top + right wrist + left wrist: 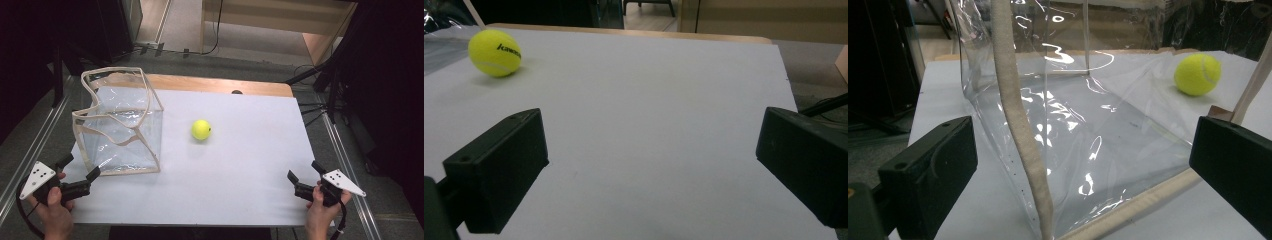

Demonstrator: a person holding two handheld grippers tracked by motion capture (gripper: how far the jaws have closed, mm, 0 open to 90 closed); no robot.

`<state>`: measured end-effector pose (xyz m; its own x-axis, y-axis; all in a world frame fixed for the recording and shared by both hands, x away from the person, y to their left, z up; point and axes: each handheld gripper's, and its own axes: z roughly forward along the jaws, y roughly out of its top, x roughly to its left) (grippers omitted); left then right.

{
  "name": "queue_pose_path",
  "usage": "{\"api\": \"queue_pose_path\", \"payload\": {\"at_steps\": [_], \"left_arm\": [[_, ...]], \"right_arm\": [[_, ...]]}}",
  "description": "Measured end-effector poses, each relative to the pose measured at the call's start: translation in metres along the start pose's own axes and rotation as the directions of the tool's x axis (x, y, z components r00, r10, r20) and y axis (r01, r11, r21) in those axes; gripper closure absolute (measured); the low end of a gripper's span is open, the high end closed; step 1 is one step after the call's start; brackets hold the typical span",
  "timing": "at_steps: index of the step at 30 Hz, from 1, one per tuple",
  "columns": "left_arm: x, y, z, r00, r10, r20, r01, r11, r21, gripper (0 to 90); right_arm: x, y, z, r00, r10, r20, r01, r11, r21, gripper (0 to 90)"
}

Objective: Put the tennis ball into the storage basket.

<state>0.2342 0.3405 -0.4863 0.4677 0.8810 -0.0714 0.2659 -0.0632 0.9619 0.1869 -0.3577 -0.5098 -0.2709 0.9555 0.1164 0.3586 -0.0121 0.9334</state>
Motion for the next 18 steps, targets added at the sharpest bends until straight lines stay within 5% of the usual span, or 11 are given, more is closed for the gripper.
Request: {"api": "queue_pose_path", "payload": {"at_steps": [18], "left_arm": [[-0.001,0.0,0.0,0.9999,-0.003,0.015,0.004,1.0,-0.005,0.0]], "right_arm": [[0.021,0.023,0.01,0.9962,-0.068,-0.055,0.071,0.995,0.063,0.0]]}}
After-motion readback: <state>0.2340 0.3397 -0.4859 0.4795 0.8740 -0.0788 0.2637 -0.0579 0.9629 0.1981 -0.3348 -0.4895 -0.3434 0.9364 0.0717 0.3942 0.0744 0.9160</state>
